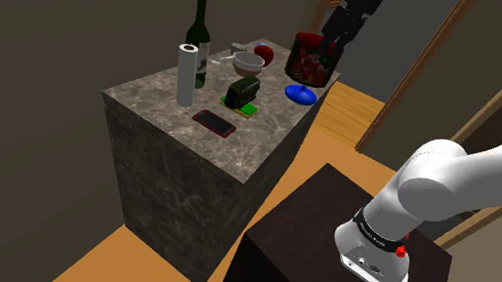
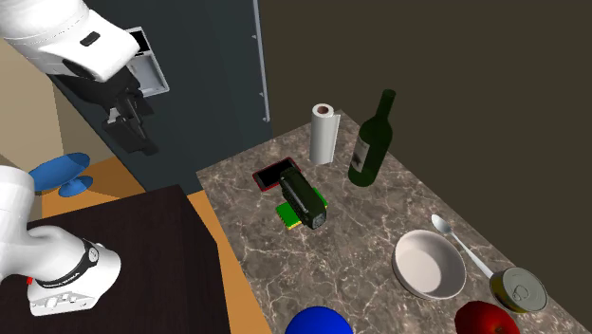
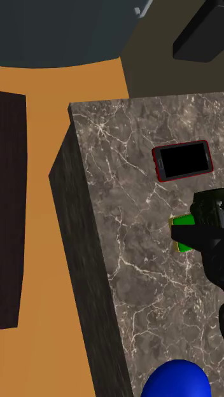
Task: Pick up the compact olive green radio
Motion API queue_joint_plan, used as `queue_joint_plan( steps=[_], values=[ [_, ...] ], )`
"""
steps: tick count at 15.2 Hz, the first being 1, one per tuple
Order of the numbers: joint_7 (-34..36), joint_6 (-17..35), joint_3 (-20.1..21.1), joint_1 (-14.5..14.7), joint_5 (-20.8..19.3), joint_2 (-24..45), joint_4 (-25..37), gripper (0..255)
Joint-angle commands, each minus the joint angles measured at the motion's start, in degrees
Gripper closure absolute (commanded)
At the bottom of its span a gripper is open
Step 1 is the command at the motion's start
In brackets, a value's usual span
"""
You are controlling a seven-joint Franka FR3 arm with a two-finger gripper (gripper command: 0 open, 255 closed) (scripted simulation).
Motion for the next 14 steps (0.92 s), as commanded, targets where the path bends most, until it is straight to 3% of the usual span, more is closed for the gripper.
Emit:
queue_joint_plan(
  steps=[1, 14],
  values=[
    [0.0, 0.0, 0.0, 0.0, 0.0, 0.0, 0.0, 0],
    [29.35, 17.73, 7.95, -6.92, 1.48, 25.55, 6.89, 0]
  ],
)
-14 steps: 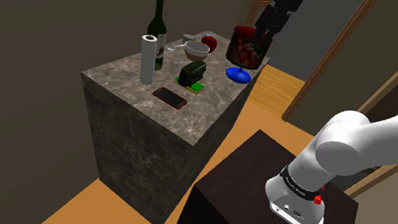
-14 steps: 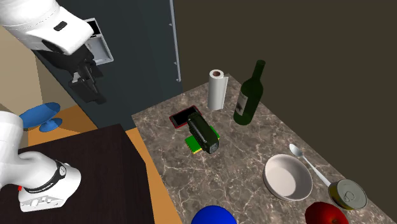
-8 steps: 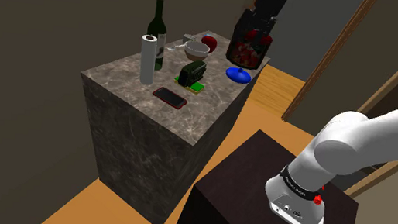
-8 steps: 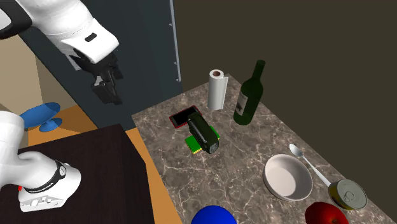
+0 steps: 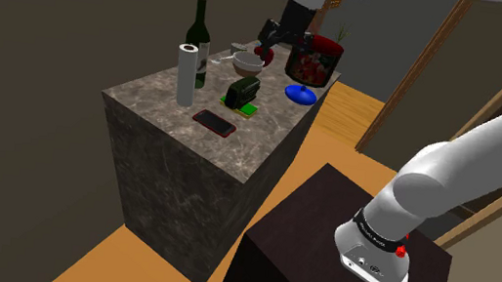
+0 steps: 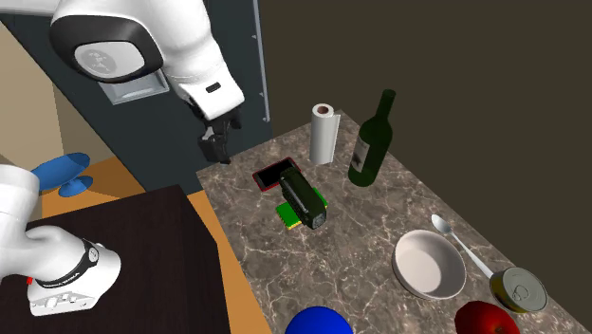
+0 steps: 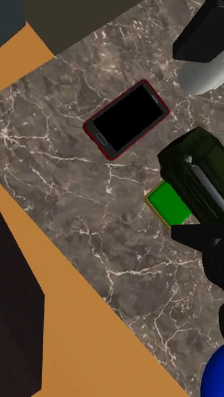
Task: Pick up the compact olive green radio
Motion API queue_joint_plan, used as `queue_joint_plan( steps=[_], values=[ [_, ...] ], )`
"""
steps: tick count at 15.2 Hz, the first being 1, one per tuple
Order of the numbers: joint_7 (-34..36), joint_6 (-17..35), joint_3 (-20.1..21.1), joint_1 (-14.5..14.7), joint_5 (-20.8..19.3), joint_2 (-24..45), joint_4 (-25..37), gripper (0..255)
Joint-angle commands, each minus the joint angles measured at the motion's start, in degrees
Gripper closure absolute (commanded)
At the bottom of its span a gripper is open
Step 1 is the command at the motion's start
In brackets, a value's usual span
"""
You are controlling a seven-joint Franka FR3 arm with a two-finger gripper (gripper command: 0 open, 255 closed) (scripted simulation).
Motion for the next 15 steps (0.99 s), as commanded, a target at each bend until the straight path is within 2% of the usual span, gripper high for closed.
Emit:
queue_joint_plan(
  steps=[1, 8, 15],
  values=[
    [4.68, 2.29, 0.66, -0.99, -0.38, 4.25, 1.79, 0],
    [19.81, 7.51, 0.95, -3.5, -2.58, 18.65, 9.83, 0],
    [33.26, 10.29, -1.48, -4.79, -4.01, 32.06, 19.05, 0]
  ],
)
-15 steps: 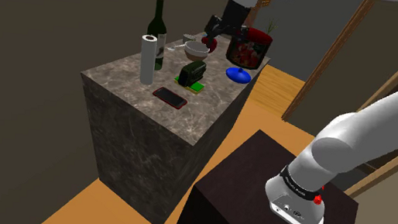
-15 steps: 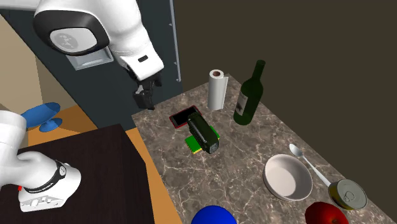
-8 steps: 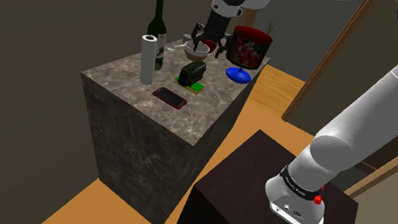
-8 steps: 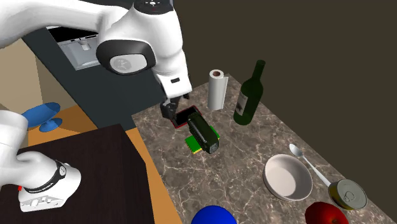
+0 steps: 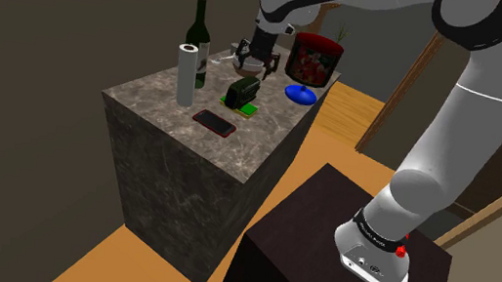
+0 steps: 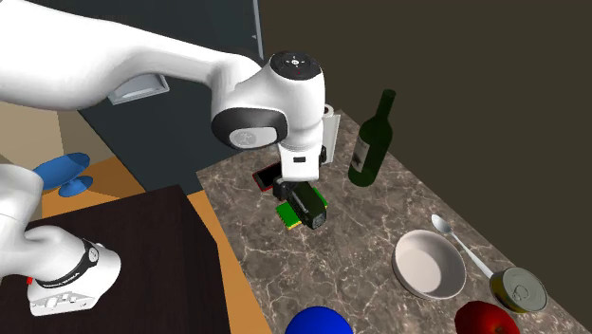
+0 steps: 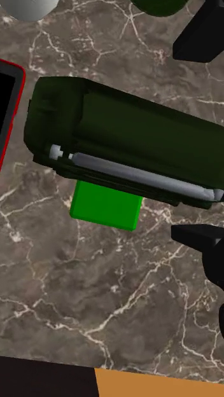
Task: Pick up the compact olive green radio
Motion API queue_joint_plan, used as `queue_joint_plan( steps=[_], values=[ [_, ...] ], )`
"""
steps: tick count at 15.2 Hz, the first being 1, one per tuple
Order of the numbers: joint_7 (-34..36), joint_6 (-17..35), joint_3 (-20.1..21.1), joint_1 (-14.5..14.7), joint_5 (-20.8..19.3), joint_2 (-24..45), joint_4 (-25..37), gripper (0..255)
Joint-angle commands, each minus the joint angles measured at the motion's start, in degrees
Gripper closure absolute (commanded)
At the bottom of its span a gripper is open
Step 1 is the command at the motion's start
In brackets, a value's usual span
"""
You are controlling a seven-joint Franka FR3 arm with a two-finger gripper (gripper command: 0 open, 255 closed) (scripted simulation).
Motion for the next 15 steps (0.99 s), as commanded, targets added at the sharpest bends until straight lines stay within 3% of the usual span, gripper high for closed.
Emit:
queue_joint_plan(
  steps=[1, 10, 11, 15],
  values=[
    [2.45, 0.23, -0.52, -0.12, -0.15, 2.45, 1.99, 0],
    [2.23, 5.4, -0.54, -0.05, -0.13, 4.9, -0.74, 0],
    [2.2, 5.38, -0.55, -0.07, -0.12, 4.94, -0.67, 255],
    [2.21, 5.39, -0.55, -0.07, -0.13, 4.96, -0.66, 255]
  ],
)
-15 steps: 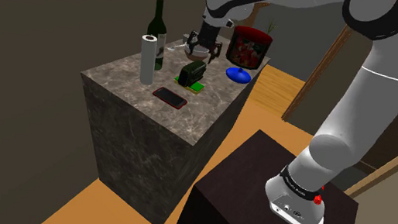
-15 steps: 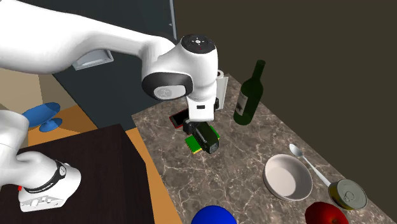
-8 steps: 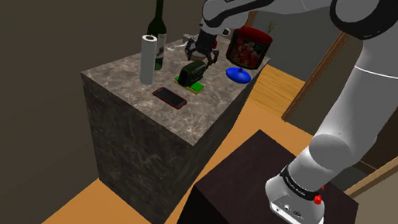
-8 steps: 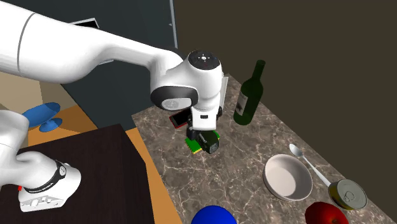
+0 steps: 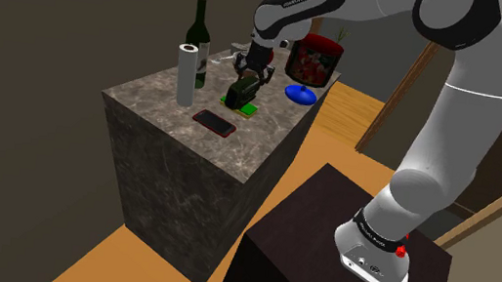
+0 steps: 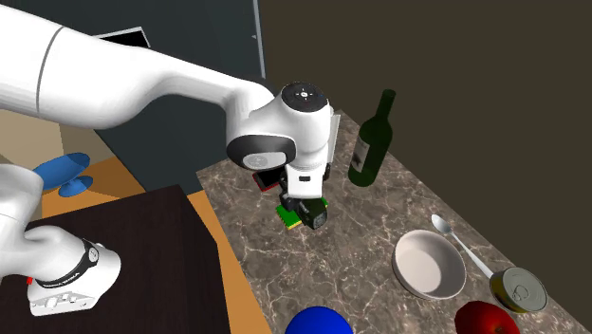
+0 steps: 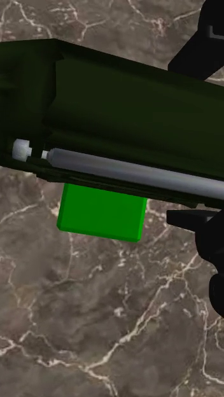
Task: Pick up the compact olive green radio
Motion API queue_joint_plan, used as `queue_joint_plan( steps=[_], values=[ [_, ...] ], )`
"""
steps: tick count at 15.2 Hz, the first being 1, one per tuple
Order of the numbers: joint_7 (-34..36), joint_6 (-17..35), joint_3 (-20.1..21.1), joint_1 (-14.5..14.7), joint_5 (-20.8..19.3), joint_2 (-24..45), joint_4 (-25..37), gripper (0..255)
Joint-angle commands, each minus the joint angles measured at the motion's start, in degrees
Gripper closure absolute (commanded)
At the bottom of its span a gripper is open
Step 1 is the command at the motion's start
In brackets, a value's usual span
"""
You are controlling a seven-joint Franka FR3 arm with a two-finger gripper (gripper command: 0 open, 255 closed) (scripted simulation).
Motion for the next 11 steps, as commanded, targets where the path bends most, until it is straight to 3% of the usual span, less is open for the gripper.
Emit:
queue_joint_plan(
  steps=[1, 5, 11],
  values=[
    [-0.01, -0.01, 0.01, 0.01, 0.0, 0.04, -0.06, 255],
    [0.02, -0.03, 0.02, 0.03, -0.01, -0.02, -0.11, 255],
    [0.19, -4.11, 0.02, -0.01, -0.02, -2.01, 1.99, 255]
  ],
)
